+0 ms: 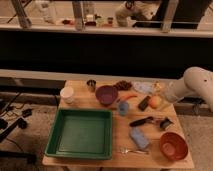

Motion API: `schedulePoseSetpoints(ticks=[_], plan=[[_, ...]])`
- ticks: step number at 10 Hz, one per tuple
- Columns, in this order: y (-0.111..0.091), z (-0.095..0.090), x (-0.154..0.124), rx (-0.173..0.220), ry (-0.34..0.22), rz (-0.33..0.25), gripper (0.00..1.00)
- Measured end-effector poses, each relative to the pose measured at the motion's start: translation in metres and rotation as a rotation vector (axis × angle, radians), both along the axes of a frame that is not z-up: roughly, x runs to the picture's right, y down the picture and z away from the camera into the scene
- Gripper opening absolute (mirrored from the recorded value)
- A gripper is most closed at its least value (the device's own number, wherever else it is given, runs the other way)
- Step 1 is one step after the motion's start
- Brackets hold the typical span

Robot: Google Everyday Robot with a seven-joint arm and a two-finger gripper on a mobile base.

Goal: Place apple in tray

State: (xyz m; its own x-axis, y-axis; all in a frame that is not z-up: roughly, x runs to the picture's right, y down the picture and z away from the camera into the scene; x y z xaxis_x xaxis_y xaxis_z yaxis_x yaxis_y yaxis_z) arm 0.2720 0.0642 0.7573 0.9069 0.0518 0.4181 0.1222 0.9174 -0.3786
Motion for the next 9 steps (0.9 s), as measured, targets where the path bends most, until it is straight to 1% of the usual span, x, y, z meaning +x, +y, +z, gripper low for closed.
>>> schedulePoseSetpoints(ticks=[2,3,9], plan=[[0.008,-0.021,-0.030,0.002,-0.094,-0.088,0.19],[0.010,-0.026,-0.040,0.004,-0.124,-0.117,0.19],[0.010,-0.026,-0.040,0.003,-0.125,-0.117,0.19]])
